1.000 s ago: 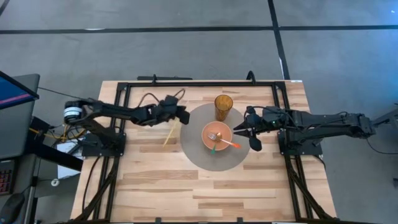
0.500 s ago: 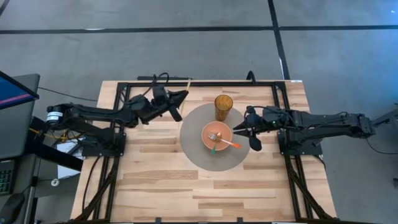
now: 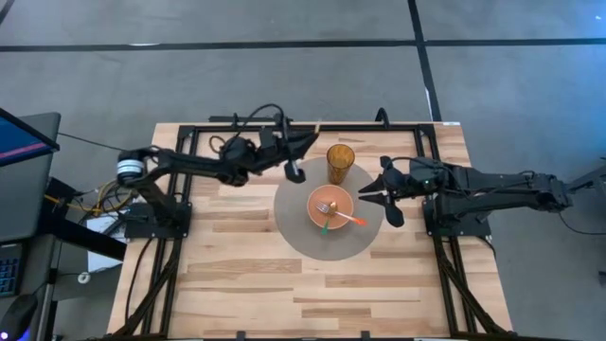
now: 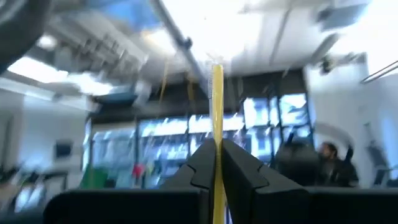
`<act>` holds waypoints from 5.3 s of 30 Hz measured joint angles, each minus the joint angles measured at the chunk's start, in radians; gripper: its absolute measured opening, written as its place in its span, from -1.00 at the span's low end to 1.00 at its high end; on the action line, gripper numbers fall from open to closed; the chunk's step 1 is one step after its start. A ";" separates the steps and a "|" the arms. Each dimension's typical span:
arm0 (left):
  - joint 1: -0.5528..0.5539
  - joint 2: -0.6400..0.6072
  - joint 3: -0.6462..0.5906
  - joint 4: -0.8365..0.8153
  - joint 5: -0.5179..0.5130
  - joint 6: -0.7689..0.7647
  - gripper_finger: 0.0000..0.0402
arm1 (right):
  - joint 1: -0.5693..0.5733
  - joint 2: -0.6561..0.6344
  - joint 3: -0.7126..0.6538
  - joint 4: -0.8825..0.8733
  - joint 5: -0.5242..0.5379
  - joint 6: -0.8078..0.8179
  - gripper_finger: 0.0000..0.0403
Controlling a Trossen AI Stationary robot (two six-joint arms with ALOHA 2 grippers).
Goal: Pick & Place Utensil
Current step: Put the yellow straw into the brown cup on the gray mat, then return to Home Position
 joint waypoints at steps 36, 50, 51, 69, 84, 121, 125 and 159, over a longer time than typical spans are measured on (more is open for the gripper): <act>0.055 0.443 0.300 -0.140 0.037 -0.062 -0.86 | -0.046 0.001 0.002 -0.060 0.000 0.009 -0.62; 0.055 0.442 0.300 -0.208 0.013 -0.081 -0.58 | -0.046 0.001 0.002 -0.059 0.000 0.035 -0.62; 0.054 0.438 0.300 -0.211 0.013 -0.081 -0.57 | -0.046 0.001 0.002 -0.059 0.000 0.035 -0.62; 0.000 0.085 0.298 -0.545 0.013 -0.072 -0.42 | -0.046 0.001 0.002 -0.060 -0.001 0.035 -0.62; 0.000 -0.419 0.298 -1.281 0.013 -0.078 -0.42 | -0.045 0.001 0.002 -0.059 -0.001 0.035 -0.62; -0.001 -1.063 -0.391 -1.265 0.128 -0.111 -0.42 | -0.045 0.001 0.001 -0.059 -0.001 0.035 -0.62; -0.001 -1.151 -0.521 -1.156 0.128 -0.152 -0.42 | -0.045 0.001 0.001 -0.059 -0.001 0.035 -0.62; -0.001 -1.432 -0.967 -0.787 0.326 -0.209 -0.42 | -0.045 0.001 0.001 -0.059 -0.001 0.035 -0.62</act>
